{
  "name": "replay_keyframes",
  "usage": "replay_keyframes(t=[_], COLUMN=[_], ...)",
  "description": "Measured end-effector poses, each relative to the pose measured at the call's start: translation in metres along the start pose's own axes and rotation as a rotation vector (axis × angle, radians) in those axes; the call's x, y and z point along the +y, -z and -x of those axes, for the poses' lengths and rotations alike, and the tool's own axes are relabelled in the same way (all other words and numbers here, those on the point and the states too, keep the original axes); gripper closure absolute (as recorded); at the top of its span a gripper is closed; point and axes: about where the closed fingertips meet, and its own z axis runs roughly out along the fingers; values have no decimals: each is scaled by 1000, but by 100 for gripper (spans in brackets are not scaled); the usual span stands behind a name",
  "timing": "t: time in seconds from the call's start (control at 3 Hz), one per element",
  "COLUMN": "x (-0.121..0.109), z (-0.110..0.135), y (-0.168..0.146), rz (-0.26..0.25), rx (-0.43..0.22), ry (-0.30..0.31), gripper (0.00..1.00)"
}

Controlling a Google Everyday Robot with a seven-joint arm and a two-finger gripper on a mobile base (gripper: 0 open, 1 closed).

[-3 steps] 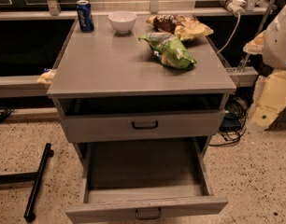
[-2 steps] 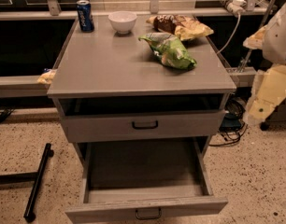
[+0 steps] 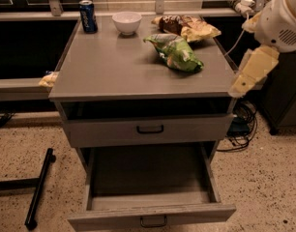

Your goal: Place green rice chip bag into middle drawer

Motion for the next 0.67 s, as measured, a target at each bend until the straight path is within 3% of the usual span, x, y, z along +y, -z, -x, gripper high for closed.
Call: replay_keyframes(t=[0.67], x=[-71], z=[58], y=[-68], rz=[-67], rx=[-218], ry=[-63], gripper=[0])
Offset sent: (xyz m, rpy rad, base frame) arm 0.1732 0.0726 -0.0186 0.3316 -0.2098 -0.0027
